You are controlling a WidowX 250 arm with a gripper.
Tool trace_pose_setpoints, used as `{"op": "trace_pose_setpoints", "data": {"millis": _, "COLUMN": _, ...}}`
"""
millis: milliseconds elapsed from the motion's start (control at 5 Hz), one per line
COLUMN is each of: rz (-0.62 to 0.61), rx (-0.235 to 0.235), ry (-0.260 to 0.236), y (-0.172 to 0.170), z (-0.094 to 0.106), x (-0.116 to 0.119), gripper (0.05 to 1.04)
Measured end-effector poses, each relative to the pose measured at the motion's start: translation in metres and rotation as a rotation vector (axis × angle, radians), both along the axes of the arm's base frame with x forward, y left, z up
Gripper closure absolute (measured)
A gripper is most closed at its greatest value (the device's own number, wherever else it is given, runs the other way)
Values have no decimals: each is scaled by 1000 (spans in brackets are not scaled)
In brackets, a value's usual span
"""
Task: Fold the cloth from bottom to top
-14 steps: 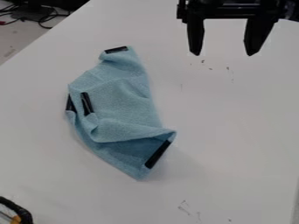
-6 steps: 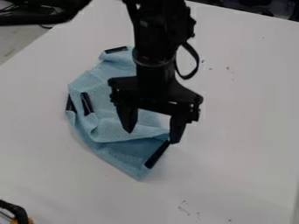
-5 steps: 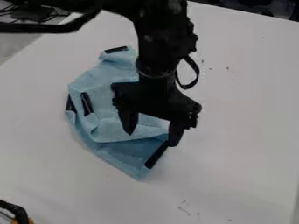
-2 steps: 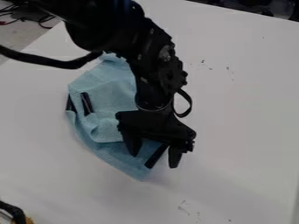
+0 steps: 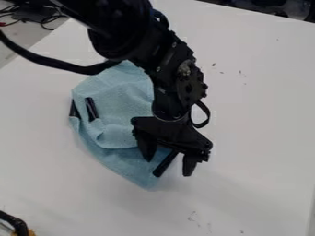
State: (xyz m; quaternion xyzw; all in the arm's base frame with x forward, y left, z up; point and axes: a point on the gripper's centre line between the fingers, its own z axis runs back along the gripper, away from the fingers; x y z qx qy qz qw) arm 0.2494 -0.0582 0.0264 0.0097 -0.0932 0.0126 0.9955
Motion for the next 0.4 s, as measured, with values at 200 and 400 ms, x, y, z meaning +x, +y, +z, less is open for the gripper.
{"op": "trace_pose_setpoints", "data": {"millis": 200, "rz": -35, "rx": -11, "ry": -8, "y": -1, "z": 0, "x": -4, "gripper": 423}}
{"op": "trace_pose_setpoints", "data": {"millis": 400, "rz": -23, "rx": -1, "ry": 11, "y": 1, "z": -1, "x": -7, "gripper": 727}}
